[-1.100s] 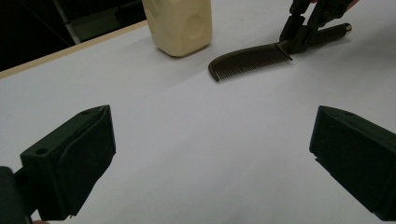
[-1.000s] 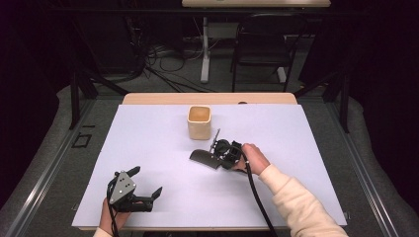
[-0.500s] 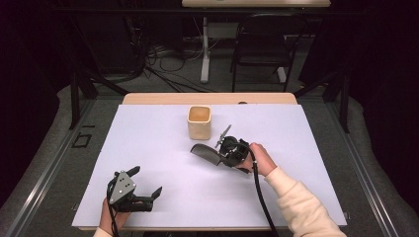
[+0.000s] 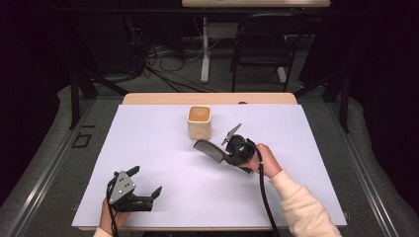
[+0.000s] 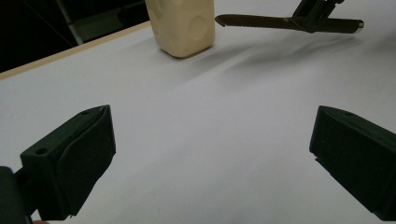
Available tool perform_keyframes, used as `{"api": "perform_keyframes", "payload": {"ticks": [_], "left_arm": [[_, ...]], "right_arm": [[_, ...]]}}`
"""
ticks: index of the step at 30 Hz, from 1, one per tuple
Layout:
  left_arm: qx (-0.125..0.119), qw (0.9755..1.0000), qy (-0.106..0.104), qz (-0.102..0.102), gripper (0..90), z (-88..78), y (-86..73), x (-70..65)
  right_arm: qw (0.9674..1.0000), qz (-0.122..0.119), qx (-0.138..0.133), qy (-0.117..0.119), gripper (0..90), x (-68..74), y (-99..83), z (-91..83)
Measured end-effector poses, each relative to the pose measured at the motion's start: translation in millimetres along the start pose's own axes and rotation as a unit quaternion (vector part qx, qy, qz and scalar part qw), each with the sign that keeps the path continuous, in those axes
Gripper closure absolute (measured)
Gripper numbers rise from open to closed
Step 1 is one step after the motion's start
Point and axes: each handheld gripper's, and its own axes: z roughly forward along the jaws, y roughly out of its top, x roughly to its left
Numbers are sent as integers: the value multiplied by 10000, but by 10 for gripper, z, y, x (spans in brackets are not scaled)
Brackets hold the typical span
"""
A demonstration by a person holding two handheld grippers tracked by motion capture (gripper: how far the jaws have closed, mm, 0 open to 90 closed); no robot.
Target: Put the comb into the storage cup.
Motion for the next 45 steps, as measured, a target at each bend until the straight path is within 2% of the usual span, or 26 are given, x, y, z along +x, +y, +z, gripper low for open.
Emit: {"api": "perform_keyframes", "payload": {"ticks": [7,21,37,45], "left_arm": [[-10,10000,9,-10,3,-1,0,-2],[-17,10000,-2,-6,3,2,-1,-1],[-37,10000,-15,-16,2,0,0,0],[-45,10000,-17,-16,3,1,0,2]], "right_arm": [[9997,87,-230,-32,722,-7,-46,-87],[9986,249,-471,-77,722,-56,-88,-148],[9965,306,-769,-148,722,-104,-109,-248],[9959,317,-829,-159,722,-114,-116,-269]]}}
